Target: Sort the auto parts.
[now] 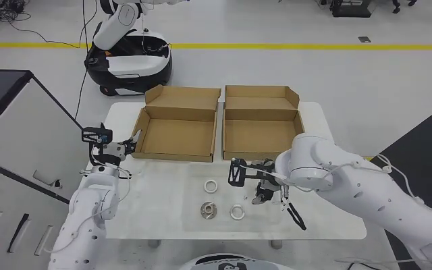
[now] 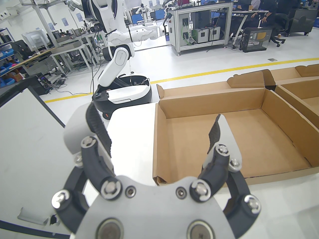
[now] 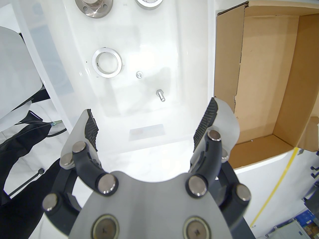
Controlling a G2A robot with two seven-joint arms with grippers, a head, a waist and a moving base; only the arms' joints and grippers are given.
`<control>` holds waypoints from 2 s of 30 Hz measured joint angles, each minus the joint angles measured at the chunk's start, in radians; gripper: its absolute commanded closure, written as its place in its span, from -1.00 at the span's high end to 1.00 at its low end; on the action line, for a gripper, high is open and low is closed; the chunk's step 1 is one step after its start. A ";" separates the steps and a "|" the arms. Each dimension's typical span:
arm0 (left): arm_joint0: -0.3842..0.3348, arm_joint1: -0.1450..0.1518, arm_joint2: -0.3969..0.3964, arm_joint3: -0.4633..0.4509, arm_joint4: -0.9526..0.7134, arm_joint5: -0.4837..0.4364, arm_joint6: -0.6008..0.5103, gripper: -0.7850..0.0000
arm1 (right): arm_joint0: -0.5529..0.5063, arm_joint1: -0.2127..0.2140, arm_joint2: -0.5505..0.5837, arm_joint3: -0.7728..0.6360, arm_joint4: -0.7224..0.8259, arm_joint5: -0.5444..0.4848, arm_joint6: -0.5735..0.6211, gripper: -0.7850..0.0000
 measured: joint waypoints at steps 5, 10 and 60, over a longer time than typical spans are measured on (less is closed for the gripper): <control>0.000 0.000 0.000 0.000 0.000 0.000 0.000 1.00 | 0.000 0.000 0.000 0.000 0.000 0.000 0.000 1.00; 0.000 0.000 0.000 0.000 0.000 0.000 0.000 1.00 | -0.007 0.000 -0.002 0.005 -0.003 -0.014 -0.019 1.00; 0.000 0.000 0.000 0.000 0.000 0.000 0.000 1.00 | 0.293 -0.169 -0.406 0.395 0.142 0.022 0.029 0.51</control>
